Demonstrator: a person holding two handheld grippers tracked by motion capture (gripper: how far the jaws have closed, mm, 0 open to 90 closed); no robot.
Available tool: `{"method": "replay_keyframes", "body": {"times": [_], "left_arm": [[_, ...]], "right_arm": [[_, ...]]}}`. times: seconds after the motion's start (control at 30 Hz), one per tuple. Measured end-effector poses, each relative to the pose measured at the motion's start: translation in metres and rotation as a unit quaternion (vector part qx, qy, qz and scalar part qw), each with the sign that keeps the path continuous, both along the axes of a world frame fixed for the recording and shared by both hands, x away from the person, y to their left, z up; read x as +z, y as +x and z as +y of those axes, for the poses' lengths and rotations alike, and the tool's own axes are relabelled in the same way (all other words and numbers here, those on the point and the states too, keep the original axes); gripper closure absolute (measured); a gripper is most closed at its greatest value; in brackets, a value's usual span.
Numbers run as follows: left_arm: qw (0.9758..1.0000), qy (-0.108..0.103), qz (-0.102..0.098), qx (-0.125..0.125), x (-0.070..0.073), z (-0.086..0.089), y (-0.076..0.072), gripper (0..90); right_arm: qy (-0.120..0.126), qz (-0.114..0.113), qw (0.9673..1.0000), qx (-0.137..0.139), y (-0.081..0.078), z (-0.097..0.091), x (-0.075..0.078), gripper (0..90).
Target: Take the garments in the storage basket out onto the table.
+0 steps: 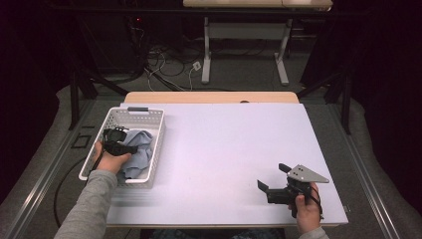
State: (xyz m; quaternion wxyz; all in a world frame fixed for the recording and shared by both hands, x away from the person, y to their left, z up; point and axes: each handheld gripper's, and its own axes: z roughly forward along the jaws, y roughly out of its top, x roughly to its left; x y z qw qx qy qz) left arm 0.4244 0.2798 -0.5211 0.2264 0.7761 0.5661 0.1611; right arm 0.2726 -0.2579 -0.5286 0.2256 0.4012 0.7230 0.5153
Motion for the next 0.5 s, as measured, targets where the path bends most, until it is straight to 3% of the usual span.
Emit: {"method": "replay_keyframes", "body": {"times": [0.5], "left_arm": [[0.9978, -0.012, -0.063, 0.014, 0.008, 0.0085, -0.0043, 61.8]], "right_arm": [[-0.002, 0.0, 1.0, -0.002, 0.0003, -0.0005, -0.0003, 0.5]]}}
